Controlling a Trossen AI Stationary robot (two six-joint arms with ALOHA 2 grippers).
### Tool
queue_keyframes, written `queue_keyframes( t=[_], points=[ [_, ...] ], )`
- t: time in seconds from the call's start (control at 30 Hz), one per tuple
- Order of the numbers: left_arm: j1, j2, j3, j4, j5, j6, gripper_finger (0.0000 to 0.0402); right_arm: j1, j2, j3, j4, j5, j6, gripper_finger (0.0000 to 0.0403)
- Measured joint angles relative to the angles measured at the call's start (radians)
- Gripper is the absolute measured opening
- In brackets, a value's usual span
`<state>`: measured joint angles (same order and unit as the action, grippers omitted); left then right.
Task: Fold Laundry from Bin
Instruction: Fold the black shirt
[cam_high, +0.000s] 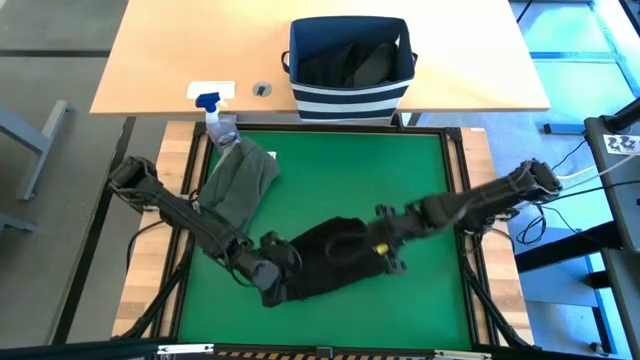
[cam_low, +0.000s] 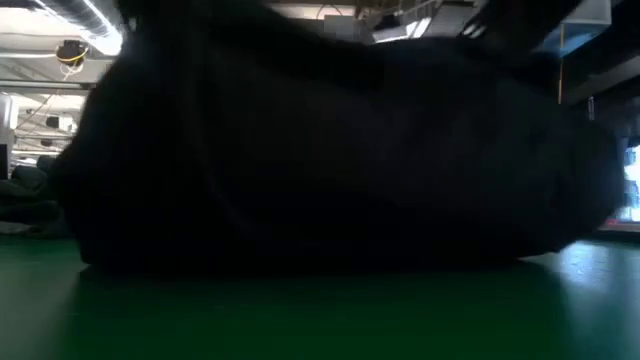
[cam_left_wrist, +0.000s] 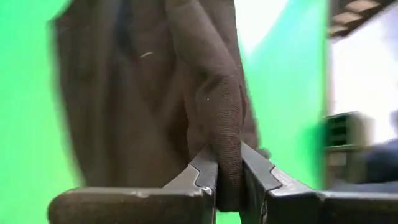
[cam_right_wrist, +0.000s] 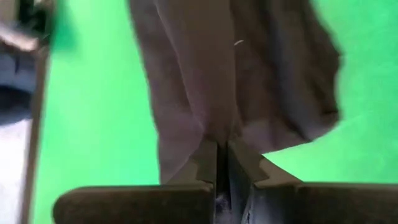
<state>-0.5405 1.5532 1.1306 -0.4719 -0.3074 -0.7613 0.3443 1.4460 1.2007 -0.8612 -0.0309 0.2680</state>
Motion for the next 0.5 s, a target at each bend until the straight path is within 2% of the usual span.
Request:
queue_keyframes(
  t=[0.17, 0.4, 0.5],
  points=[
    [0.001, 0.0, -0.029, -0.112, -0.151, -0.077, 0.0029, -0.179, 0.012, -0.032, 0.125, -0.027, -0.103, 0.0012],
    [-0.009, 0.001, -0.154, -0.109, -0.178, -0.232, 0.0029, -0.369, 0.025, -0.147, 0.37, -0.088, -0.124, 0.0013],
    [-0.031, 0.001, -0.205, -0.099, -0.23, -0.319, 0.0029, -0.418, 0.038, -0.187, 0.463, -0.096, -0.136, 0.0016]
  ],
)
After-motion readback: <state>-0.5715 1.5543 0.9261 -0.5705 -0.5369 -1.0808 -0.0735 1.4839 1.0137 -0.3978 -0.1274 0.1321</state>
